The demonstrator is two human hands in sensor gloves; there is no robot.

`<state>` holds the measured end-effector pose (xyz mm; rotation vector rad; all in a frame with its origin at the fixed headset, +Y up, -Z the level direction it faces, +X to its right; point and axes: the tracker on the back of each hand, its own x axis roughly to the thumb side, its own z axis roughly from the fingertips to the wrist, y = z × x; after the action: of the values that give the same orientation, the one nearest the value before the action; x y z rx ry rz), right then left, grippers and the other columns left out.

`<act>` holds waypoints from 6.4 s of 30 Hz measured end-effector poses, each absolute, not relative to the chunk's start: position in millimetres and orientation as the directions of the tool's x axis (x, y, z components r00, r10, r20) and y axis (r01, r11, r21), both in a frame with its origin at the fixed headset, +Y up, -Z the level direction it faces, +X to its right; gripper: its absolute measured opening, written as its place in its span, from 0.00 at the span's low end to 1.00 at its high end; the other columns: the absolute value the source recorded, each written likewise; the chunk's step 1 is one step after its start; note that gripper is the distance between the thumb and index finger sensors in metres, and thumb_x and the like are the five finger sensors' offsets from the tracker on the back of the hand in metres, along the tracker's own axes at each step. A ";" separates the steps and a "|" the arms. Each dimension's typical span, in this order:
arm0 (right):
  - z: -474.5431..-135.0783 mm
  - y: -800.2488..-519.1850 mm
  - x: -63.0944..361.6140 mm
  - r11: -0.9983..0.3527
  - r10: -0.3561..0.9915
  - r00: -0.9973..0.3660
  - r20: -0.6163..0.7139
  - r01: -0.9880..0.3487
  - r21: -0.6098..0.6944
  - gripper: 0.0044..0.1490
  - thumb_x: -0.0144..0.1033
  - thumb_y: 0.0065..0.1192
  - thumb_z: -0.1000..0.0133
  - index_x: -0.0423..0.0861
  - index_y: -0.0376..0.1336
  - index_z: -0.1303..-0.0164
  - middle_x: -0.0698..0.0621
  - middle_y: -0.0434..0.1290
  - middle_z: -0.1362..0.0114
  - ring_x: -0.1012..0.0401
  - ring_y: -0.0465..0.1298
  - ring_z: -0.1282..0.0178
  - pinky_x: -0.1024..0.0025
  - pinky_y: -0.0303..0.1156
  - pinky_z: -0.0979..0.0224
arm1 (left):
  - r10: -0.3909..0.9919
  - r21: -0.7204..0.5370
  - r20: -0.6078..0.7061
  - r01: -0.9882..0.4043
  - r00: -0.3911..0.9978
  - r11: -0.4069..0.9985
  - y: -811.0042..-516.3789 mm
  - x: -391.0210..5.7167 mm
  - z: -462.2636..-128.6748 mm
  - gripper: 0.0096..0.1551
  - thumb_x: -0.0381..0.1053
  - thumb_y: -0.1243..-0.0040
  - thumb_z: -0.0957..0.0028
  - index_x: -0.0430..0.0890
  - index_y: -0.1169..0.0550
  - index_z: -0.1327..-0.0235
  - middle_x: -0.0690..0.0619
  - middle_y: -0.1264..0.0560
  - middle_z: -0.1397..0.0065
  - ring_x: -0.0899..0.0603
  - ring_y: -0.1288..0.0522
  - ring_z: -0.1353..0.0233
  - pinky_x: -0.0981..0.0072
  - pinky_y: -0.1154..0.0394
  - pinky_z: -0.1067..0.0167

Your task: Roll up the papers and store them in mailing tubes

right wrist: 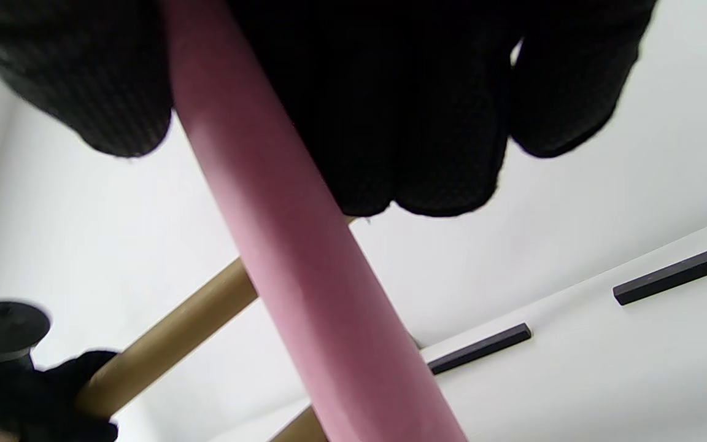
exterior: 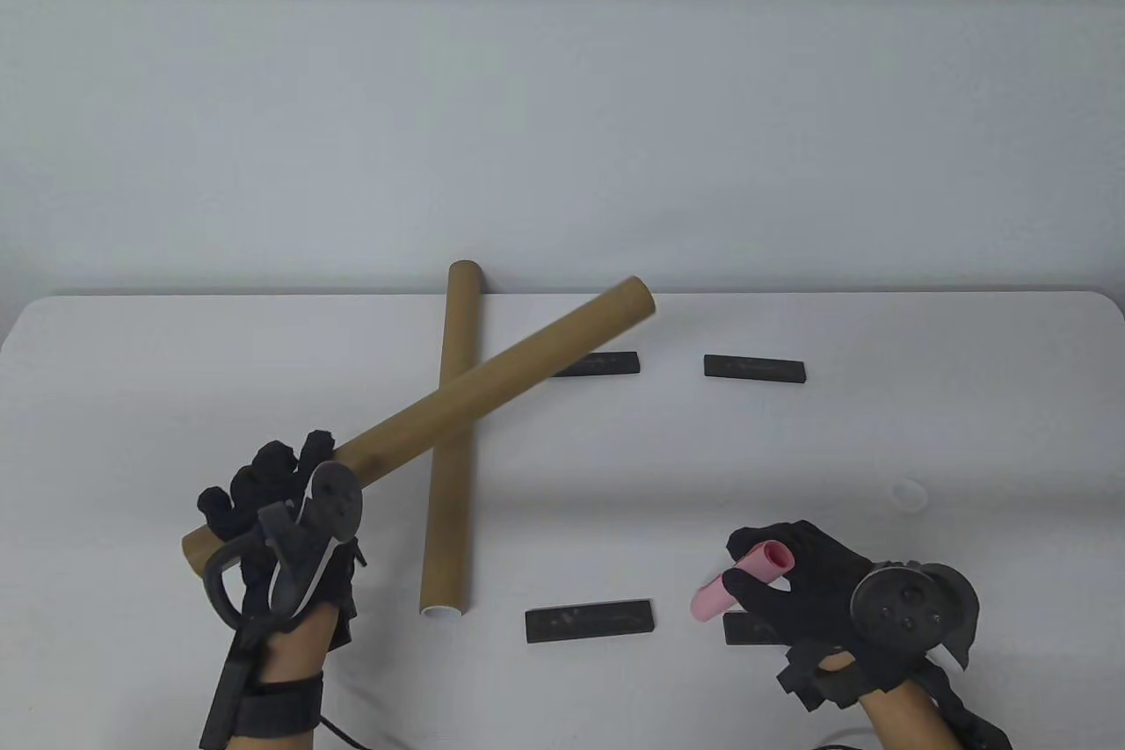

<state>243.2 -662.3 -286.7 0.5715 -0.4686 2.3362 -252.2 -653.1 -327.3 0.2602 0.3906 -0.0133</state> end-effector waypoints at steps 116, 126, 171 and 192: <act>-302.2 -653.8 288.3 -0.425 0.764 -0.376 0.524 -0.905 -0.030 0.38 0.40 0.72 0.46 0.42 0.65 0.25 0.38 0.69 0.23 0.39 0.78 0.32 0.40 0.75 0.31 | 0.088 0.333 0.016 -0.088 0.996 0.939 -657.0 -231.3 -316.4 0.45 0.53 0.19 0.65 0.74 0.34 0.38 0.58 0.38 0.23 0.47 0.33 0.22 0.32 0.47 0.23; -298.2 -651.6 294.3 -0.394 0.756 -0.383 0.531 -0.914 -0.098 0.38 0.42 0.75 0.48 0.45 0.69 0.27 0.42 0.73 0.24 0.44 0.82 0.30 0.47 0.78 0.30 | 0.074 0.293 -0.001 -0.070 0.997 0.953 -659.9 -224.5 -319.1 0.44 0.55 0.20 0.66 0.74 0.33 0.39 0.60 0.35 0.25 0.49 0.30 0.23 0.35 0.43 0.24; -289.2 -652.2 276.4 -0.666 0.539 -0.653 0.532 -0.717 -0.206 0.53 0.55 0.65 0.43 0.34 0.55 0.16 0.31 0.59 0.16 0.28 0.64 0.21 0.29 0.64 0.28 | 0.186 -0.384 -0.531 -0.431 0.827 0.817 -688.4 -266.6 -376.7 0.54 0.65 0.41 0.51 0.51 0.59 0.26 0.41 0.39 0.27 0.39 0.26 0.33 0.46 0.29 0.35; -290.6 -653.6 275.4 -0.695 0.514 -0.669 0.537 -0.692 -0.197 0.51 0.56 0.64 0.42 0.35 0.57 0.17 0.33 0.62 0.16 0.28 0.64 0.20 0.29 0.64 0.28 | -0.019 -0.491 -0.660 -0.412 0.751 0.767 -731.0 -258.1 -431.3 0.55 0.66 0.44 0.53 0.48 0.59 0.27 0.41 0.39 0.28 0.39 0.26 0.34 0.50 0.26 0.37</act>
<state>275.4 -653.6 -290.6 0.5900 -0.5109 2.3243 -258.1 -731.0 -431.3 -0.6717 0.6980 0.2333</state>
